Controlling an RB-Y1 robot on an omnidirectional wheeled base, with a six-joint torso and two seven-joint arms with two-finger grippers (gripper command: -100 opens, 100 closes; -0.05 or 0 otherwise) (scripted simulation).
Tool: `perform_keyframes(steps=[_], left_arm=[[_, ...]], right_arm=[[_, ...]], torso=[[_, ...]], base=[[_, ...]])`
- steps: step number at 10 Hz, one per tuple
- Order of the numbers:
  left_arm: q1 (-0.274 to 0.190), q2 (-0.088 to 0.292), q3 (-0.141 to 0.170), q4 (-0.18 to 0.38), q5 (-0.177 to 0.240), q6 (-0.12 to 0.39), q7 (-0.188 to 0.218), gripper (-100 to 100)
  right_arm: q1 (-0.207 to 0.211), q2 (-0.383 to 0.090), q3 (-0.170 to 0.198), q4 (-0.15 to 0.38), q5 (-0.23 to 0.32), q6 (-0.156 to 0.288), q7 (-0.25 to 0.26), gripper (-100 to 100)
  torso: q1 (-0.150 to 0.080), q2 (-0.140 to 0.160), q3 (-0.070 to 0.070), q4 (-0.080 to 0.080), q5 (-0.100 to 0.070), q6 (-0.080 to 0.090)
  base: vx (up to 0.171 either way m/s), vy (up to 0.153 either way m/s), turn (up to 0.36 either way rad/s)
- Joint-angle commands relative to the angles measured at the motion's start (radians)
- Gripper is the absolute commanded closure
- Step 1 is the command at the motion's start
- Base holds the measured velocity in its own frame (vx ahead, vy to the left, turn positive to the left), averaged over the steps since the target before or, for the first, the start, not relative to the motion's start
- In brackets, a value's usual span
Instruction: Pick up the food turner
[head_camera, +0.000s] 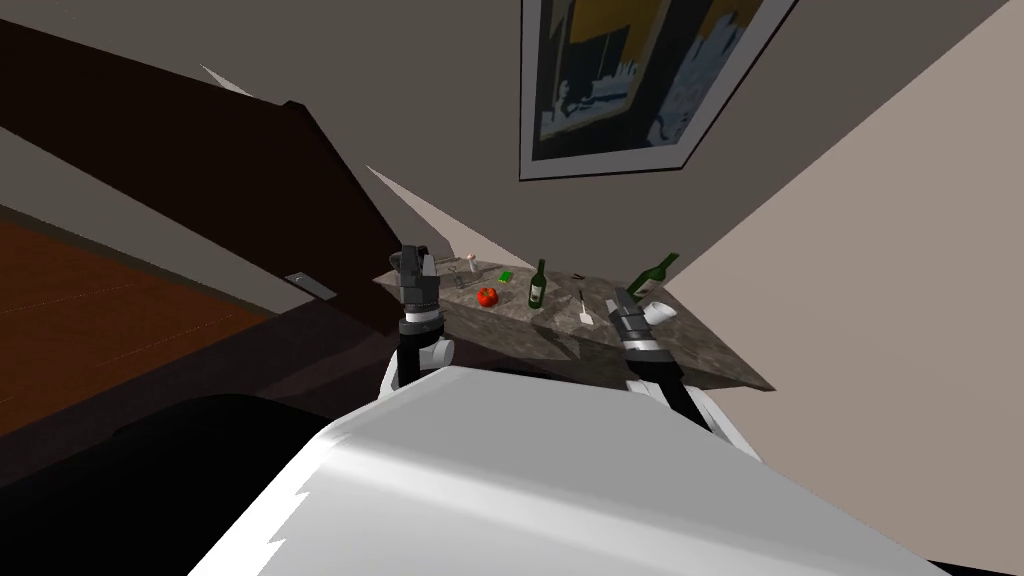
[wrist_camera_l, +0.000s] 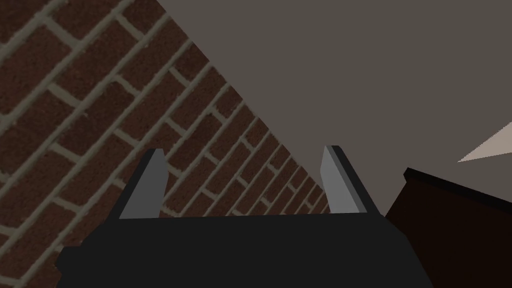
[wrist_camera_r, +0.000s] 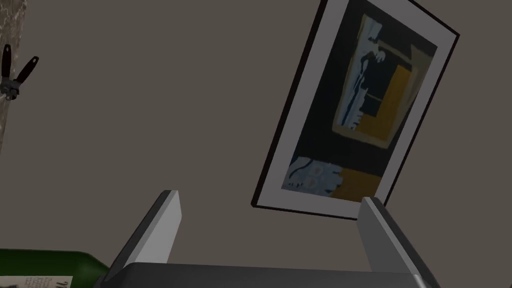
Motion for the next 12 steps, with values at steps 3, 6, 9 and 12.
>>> perform_keyframes(steps=[3, 6, 9, 12], left_arm=[[0.000, 0.000, 0.000, 0.000, 0.000, 0.000, 0.000, 0], [0.000, 0.000, 0.000, 0.000, 0.000, 0.000, 0.000, 0], [0.000, 0.000, 0.000, 0.000, 0.000, 0.000, 0.000, 0], [0.000, 0.000, 0.000, 0.000, 0.000, 0.000, 0.000, 0]], right_arm=[[0.025, -0.080, -0.022, 0.025, -0.005, 0.008, -0.005, -100], [0.064, -0.170, -0.048, 0.063, -0.019, 0.025, -0.013, -100], [0.086, -0.230, -0.059, 0.083, -0.030, 0.034, -0.018, -100], [0.139, -0.318, -0.076, 0.123, -0.057, 0.051, -0.028, -100]], torso=[[0.001, -0.001, -0.001, 0.000, 0.000, 0.000], [0.002, -0.001, -0.001, 0.000, 0.000, 0.001], [0.001, -0.001, 0.000, 0.000, 0.000, 0.000], [0.002, -0.002, -0.001, 0.000, 0.000, 0.001]], base=[[-0.045, -0.040, 0.127], [-0.057, -0.029, 0.167], [-0.053, -0.034, 0.168], [-0.046, -0.018, 0.191]])
